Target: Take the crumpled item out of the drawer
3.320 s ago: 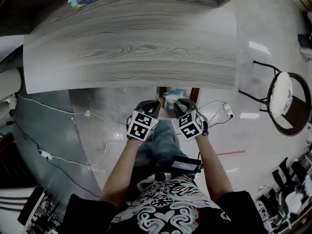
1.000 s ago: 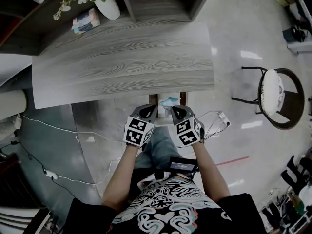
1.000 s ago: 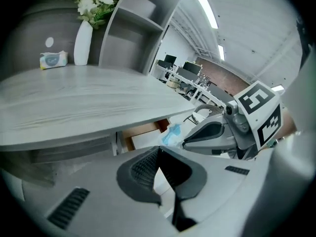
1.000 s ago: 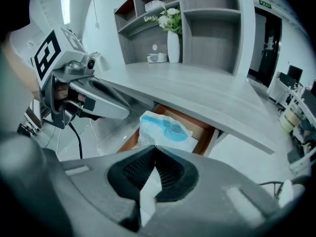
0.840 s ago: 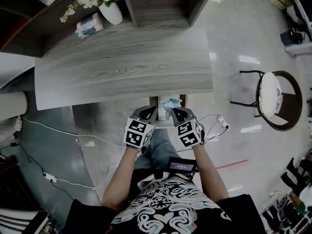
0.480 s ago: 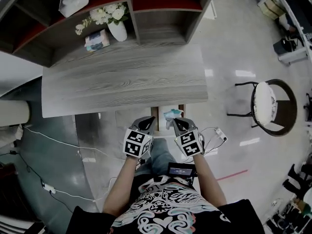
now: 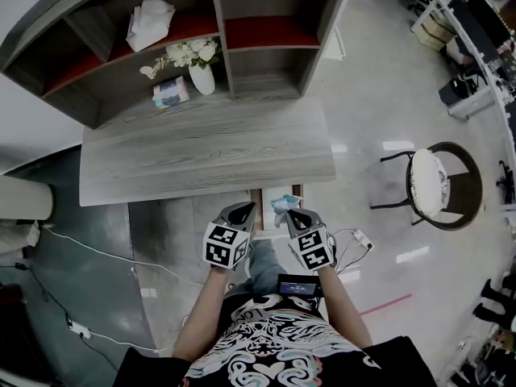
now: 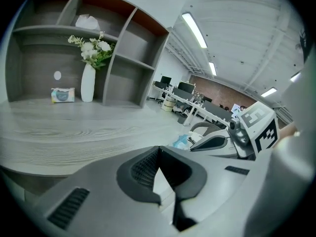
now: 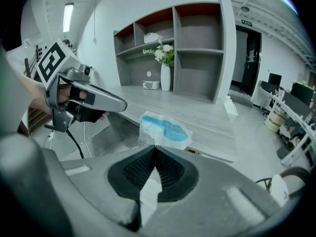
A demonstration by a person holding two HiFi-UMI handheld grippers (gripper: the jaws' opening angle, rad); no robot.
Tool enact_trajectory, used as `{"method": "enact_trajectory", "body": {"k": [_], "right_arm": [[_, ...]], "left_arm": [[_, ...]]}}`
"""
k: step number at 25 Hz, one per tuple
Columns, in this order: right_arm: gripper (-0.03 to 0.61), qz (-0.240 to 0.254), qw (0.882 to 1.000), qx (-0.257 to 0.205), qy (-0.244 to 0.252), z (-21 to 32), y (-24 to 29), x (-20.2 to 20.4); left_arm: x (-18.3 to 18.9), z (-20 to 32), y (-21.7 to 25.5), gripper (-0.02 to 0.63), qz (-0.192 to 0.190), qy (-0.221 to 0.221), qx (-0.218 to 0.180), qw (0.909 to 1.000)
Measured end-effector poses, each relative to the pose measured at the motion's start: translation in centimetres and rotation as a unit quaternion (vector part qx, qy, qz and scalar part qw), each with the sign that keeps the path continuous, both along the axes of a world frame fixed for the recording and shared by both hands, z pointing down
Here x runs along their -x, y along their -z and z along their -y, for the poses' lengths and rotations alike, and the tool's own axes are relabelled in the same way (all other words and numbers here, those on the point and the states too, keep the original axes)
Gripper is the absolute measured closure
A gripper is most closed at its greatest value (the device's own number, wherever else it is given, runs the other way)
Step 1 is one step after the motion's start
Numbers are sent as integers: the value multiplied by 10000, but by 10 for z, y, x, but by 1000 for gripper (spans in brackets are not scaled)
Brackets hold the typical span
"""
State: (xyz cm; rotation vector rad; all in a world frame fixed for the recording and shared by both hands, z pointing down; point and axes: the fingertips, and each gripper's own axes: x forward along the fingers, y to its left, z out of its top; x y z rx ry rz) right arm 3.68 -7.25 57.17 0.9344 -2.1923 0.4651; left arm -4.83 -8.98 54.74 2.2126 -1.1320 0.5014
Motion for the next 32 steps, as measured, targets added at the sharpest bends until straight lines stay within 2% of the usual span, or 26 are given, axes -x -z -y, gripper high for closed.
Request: {"method": "enact_trajectory", "body": {"k": [11,22,25,32], "right_arm": [[571,300,9972,-576,-361,-20,50,-15],[571,579,9908,-1056,-616,-39,87,-32],[571,636,9895,-1129,-645,-43,94,-33],[571,694,9881,-1189,-687,-55,95,-34]], "left_arm": [[-3,-15,44,614,-134,137,-534,9984],[-12,-32,102,614,-390,215,-1141,9925],[-10,-36,108,614,-400,266,-1200,9916],[-7,-50,100,614,-480,357,-1029,9929]]}}
